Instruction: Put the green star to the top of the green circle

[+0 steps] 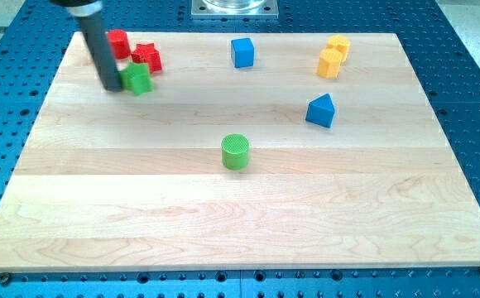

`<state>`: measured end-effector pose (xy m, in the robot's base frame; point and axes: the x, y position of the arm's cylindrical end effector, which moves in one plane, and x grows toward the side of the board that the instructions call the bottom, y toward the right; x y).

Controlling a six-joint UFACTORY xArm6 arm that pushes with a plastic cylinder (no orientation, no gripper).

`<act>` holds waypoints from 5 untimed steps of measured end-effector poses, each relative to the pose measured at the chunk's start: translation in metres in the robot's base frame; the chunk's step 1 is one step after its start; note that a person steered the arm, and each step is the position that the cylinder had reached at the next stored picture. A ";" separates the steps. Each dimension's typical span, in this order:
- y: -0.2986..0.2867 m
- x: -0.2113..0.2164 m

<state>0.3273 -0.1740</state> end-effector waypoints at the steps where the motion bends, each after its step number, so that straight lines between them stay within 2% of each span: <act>1: 0.016 -0.013; 2: 0.025 -0.022; 3: 0.060 -0.007; 4: 0.085 0.059; 5: 0.090 0.050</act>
<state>0.3769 -0.0844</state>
